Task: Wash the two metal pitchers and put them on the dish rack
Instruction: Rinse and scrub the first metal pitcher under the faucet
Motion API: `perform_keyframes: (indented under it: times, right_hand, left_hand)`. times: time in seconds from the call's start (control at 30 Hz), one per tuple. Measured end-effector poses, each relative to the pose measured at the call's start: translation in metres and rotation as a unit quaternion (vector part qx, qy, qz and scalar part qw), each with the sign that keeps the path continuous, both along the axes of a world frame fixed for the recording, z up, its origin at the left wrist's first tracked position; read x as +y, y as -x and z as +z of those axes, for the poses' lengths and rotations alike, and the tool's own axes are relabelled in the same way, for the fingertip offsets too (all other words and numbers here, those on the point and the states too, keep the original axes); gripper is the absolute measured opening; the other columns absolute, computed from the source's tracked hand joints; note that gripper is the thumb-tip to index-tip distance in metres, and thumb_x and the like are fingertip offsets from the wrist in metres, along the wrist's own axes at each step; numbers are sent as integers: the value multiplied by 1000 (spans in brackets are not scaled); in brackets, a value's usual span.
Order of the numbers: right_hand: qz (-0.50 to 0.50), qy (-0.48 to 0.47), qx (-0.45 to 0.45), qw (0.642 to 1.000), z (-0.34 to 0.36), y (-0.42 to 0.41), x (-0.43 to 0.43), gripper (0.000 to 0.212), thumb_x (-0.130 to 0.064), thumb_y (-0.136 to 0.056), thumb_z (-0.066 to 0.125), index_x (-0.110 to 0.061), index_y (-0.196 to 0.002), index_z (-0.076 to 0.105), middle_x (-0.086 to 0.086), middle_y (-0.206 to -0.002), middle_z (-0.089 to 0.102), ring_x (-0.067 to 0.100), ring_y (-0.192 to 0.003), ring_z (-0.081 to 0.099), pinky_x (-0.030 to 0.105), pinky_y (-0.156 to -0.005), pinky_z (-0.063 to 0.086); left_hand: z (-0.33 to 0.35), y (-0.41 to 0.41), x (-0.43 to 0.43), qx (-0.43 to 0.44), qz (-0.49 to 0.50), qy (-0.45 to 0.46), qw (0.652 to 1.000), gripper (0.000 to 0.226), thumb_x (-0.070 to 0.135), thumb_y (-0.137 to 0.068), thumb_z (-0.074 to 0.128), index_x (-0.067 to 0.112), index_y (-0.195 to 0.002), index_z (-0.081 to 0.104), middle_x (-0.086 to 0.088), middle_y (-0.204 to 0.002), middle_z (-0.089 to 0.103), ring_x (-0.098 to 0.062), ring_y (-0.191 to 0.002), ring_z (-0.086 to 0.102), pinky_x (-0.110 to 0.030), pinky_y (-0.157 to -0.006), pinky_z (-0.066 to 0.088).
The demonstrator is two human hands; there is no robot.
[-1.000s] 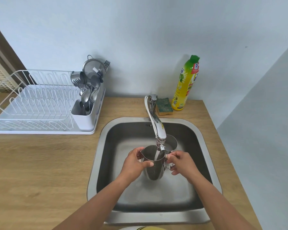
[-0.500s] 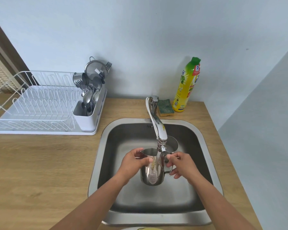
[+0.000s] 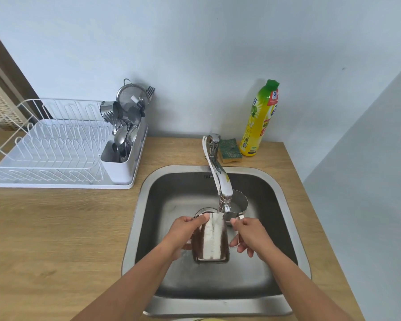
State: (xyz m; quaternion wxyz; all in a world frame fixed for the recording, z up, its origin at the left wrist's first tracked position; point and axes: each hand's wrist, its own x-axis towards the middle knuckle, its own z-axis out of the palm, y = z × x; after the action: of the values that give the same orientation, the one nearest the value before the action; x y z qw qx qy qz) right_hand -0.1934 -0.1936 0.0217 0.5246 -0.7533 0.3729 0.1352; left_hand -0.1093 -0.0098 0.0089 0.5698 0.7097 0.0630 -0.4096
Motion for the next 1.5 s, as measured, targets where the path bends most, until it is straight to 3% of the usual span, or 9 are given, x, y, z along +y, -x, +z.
perform_keyframes:
  times: [0.17,0.43,0.73,0.93,1.07,1.17,1.27,1.4,1.5]
  right_hand:
    - [-14,-13,37,999,-8,-1,4,32,-34,-94,55,-3,-93,64,11,-59,73,21,-38,60,19,-34,33]
    - [-48,-64,70,994,-9,-7,10,23,-25,-89,61,-4,-81,57,5,-45,54,20,-31,53,17,-37,25]
    - [-17,-59,63,996,-5,-4,15,28,-30,-91,59,-2,-88,62,5,-45,60,19,-33,55,17,-35,27]
    - [41,-73,24,996,-13,2,22,32,-42,-93,55,-12,-98,61,5,-61,69,21,-49,65,19,-37,37]
    - [46,-75,3,996,-19,3,28,29,-40,-94,56,-13,-101,63,5,-85,69,19,-66,64,26,-49,49]
    - [36,-15,-15,999,-22,2,25,23,-40,-92,56,-20,-98,65,2,-96,69,17,-76,66,30,-58,53]
    - [-9,73,-63,995,-22,1,13,13,-34,-90,58,-27,-85,67,-2,-88,70,20,-81,67,39,-74,55]
    - [-51,146,-79,985,-20,5,-5,13,-25,-94,56,-20,-97,67,1,-95,68,19,-87,63,33,-79,49]
    - [-60,175,-57,981,-30,8,-13,22,-27,-92,57,-21,-113,62,7,-109,60,22,-95,61,40,-88,52]
  left_hand:
    - [-2,3,1,64,-15,-33,997,54,61,-84,63,11,-103,68,-10,-100,74,-22,-85,68,-32,-69,54]
    - [-12,5,9,160,-43,-19,986,67,74,-76,60,16,-107,71,-10,-101,76,-26,-91,73,-39,-76,60]
    - [-9,3,14,167,-94,-45,980,75,75,-65,69,18,-114,64,-11,-111,71,-28,-100,70,-40,-77,61]
    - [-10,-13,24,47,-134,-74,987,62,41,-67,85,17,-120,62,-3,-104,73,-18,-98,67,-42,-91,57]
    - [-7,-21,22,-57,-199,-95,974,89,20,-68,86,19,-145,42,4,-125,56,-14,-112,56,-24,-83,48]
    - [-9,-28,21,-202,-261,-179,927,99,29,-61,88,24,-147,41,1,-140,43,-15,-126,46,-26,-102,42]
    - [-14,-36,22,-307,-280,-251,874,100,38,-59,85,28,-146,38,2,-143,38,-18,-131,42,-32,-106,42]
    - [-16,-48,23,-345,-205,-287,870,94,38,-64,84,26,-145,36,0,-144,37,-21,-132,43,-39,-103,45]
    - [-19,-58,25,-363,-211,-295,858,86,28,-69,80,26,-143,36,-1,-142,38,-22,-127,47,-39,-96,49]
